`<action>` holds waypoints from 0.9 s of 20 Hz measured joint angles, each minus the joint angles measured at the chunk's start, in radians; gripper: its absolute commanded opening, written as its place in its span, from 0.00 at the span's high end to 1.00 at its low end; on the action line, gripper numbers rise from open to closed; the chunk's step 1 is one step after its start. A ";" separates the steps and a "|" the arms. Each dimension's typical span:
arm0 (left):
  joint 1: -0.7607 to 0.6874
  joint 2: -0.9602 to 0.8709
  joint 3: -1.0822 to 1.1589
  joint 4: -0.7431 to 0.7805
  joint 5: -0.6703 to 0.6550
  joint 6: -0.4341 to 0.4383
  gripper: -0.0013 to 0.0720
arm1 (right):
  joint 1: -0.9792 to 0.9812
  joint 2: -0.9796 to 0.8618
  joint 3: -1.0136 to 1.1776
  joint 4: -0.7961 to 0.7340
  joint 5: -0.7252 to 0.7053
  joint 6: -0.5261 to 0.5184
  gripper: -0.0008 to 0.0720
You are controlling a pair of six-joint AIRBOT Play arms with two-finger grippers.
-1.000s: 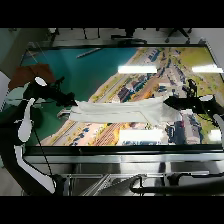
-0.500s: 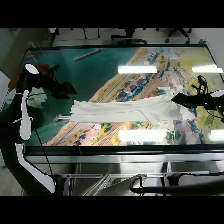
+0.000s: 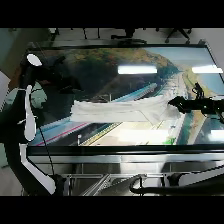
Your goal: Fold the shirts.
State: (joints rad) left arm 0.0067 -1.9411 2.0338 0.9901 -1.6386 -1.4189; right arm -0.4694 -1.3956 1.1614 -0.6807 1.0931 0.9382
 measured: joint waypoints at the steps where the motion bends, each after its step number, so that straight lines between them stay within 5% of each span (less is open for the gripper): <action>1: -0.016 0.000 0.000 0.000 0.003 -0.003 0.18 | 0.000 -0.008 0.000 0.030 0.015 -0.020 0.26; 2: -0.035 0.000 0.001 0.000 0.012 -0.003 0.51 | 0.000 -0.015 0.000 0.048 0.021 -0.037 0.57; 4: -0.077 0.000 0.002 0.001 0.031 -0.003 0.86 | 0.002 -0.024 -0.001 0.071 0.035 -0.064 0.94; 5: -0.101 0.000 0.002 0.001 0.048 -0.003 0.96 | 0.002 -0.024 0.002 0.103 0.044 -0.078 0.95; 11: -0.286 -0.002 -0.103 0.003 0.271 -0.003 0.96 | 0.000 -0.007 0.064 0.158 0.142 -0.108 0.96; 18: -0.556 -0.156 -0.108 0.000 0.536 -0.013 0.96 | 0.000 0.130 0.230 0.185 0.352 -0.027 0.96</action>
State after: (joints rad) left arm -0.5491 -2.0972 1.9263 0.9905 -1.1023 -1.4315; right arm -0.4694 -1.2659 1.3914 -0.4961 1.4456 0.9112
